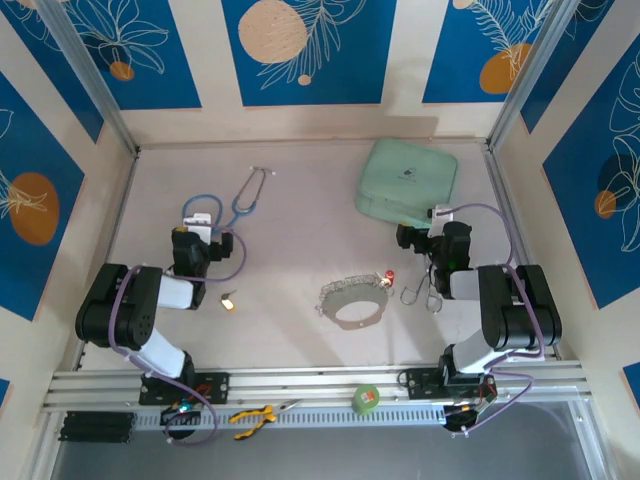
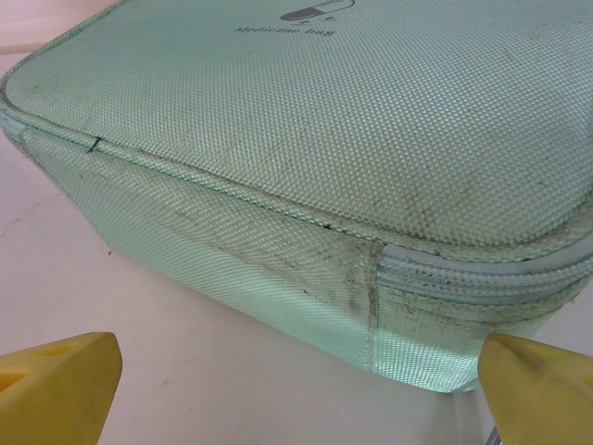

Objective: Put the keys on the keyring

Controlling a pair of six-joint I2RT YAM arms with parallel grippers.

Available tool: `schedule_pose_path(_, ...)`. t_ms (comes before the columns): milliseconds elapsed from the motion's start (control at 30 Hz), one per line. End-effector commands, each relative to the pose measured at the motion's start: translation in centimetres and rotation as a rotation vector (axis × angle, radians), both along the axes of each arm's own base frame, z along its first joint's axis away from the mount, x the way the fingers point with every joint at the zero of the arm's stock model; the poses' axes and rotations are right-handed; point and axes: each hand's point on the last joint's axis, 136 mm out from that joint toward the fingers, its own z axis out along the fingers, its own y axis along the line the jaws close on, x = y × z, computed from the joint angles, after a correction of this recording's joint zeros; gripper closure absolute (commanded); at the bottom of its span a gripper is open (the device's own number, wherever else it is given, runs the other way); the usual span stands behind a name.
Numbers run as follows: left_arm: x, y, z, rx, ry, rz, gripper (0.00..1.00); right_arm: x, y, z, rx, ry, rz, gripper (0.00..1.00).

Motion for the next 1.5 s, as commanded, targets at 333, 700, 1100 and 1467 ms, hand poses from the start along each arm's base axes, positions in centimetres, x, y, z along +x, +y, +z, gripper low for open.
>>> schedule_pose_path(333,0.4,-0.2,1.1,-0.011,-0.029,-0.021,0.00,0.7,0.2,1.1,0.002,-0.031,0.012,0.01)
schedule_pose_path(700,0.4,-0.2,1.1,-0.011,-0.029,-0.021,0.00,0.7,0.2,1.1,0.004,-0.029,0.012,0.01)
schedule_pose_path(1100,-0.6,0.5,3.6,-0.010,-0.063,0.012,0.04,0.6,-0.7,3.6,0.013,0.021,-0.047,0.08)
schedule_pose_path(1467,-1.2,-1.2,10.1,-0.167,-0.066,-0.024,0.04,-3.7,2.8,4.7,0.270,0.389,-0.127,0.19)
